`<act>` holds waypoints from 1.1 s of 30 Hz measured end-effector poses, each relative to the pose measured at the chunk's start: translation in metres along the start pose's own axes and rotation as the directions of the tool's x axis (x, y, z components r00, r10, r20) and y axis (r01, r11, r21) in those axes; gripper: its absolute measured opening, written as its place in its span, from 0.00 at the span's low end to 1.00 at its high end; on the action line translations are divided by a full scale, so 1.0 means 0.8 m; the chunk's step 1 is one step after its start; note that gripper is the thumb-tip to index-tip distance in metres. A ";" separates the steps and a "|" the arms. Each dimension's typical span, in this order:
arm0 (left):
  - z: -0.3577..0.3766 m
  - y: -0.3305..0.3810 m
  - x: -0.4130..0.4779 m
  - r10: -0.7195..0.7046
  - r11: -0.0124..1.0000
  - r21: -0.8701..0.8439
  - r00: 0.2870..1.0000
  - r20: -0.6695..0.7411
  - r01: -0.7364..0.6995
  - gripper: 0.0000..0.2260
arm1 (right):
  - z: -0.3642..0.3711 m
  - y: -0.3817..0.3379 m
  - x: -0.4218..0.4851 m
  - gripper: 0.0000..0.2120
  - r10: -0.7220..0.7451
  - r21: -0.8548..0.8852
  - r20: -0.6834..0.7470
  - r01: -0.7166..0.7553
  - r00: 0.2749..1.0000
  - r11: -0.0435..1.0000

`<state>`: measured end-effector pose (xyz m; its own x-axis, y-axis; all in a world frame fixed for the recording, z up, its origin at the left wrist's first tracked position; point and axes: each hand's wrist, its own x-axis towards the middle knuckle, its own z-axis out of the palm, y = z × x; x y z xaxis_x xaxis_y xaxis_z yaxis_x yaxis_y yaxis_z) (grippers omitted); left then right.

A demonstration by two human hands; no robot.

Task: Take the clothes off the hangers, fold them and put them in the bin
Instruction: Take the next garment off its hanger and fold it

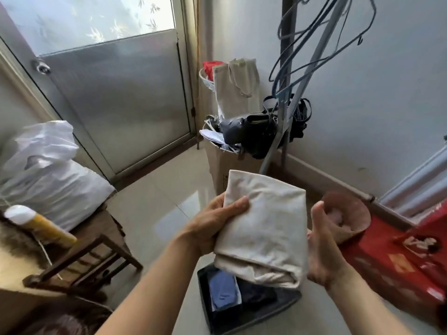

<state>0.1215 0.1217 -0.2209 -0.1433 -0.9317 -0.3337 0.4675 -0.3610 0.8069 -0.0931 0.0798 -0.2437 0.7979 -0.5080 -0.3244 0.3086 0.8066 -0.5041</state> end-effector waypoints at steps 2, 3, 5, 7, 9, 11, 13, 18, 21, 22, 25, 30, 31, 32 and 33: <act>-0.020 -0.015 0.012 -0.003 0.999 -0.034 0.998 -0.070 0.000 0.12 | -0.001 0.014 0.019 0.45 -0.042 0.057 0.131 0.034 0.990 0.998; -0.032 -0.024 0.020 0.000 0.999 -0.032 0.993 -0.118 -0.004 0.13 | -0.010 0.016 0.032 0.41 -0.013 0.026 0.088 0.011 0.996 1.000; -0.056 -0.046 0.040 0.019 0.999 -0.022 0.970 -0.243 -0.025 0.14 | -0.026 0.021 0.064 0.37 -0.049 -0.260 -0.200 -0.005 0.979 0.966; -0.081 -0.069 0.062 0.037 0.997 -0.046 0.936 -0.350 -0.056 0.15 | -0.049 0.025 0.096 0.26 -0.148 -0.390 -0.325 0.010 0.934 0.921; -0.106 -0.095 0.082 0.019 0.994 -0.088 0.917 -0.398 -0.058 0.20 | -0.066 0.029 0.127 0.15 -0.218 -0.431 -0.373 0.040 0.902 0.901; -0.127 -0.119 0.097 -0.049 0.998 -0.059 0.921 -0.386 0.028 0.27 | -0.090 0.032 0.157 0.11 -0.256 -0.442 -0.423 0.049 0.869 0.896; -0.153 -0.159 0.120 -0.096 0.995 -0.016 0.918 -0.384 0.097 0.26 | -0.127 0.044 0.187 0.10 -0.251 -0.430 -0.439 0.044 0.863 0.902; -0.217 -0.261 0.163 -0.055 0.996 0.035 0.870 -0.489 0.083 0.33 | -0.237 0.105 0.242 0.17 -0.140 -0.511 -0.493 -0.156 0.859 0.845; -0.255 -0.338 0.176 -0.094 0.992 0.021 0.842 -0.531 0.125 0.31 | -0.310 0.154 0.264 0.12 -0.091 -0.460 -0.604 -0.253 0.791 0.851; -0.264 -0.365 0.178 -0.119 0.989 0.004 0.830 -0.546 0.145 0.29 | -0.330 0.171 0.269 0.10 -0.075 -0.442 -0.640 -0.287 0.765 0.850; -0.293 -0.448 0.183 -0.224 0.974 -0.091 0.798 -0.559 0.210 0.19 | -0.395 0.224 0.283 0.06 -0.016 -0.408 -0.706 -0.388 0.708 0.826; -0.331 -0.555 0.183 -0.397 0.915 -0.168 0.740 -0.542 0.368 0.21 | -0.489 0.299 0.297 0.04 0.076 -0.398 -0.747 -0.537 0.660 0.744; -0.339 -0.571 0.185 -0.400 0.908 -0.135 0.730 -0.554 0.396 0.22 | -0.505 0.311 0.300 0.05 0.095 -0.396 -0.747 -0.555 0.658 0.732; -0.346 -0.586 0.189 -0.390 0.905 -0.095 0.721 -0.572 0.414 0.22 | -0.517 0.323 0.302 0.06 0.116 -0.387 -0.744 -0.566 0.658 0.728; -0.354 -0.602 0.193 -0.371 0.903 -0.054 0.710 -0.599 0.427 0.23 | -0.530 0.335 0.306 0.08 0.129 -0.382 -0.740 -0.570 0.660 0.727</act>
<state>0.1211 0.1629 -0.7990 0.2471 -0.5032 -0.8281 0.4079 -0.7211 0.5600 -0.0346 0.0437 -0.7978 0.1833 -0.4545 -0.8717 -0.4283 0.7612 -0.4870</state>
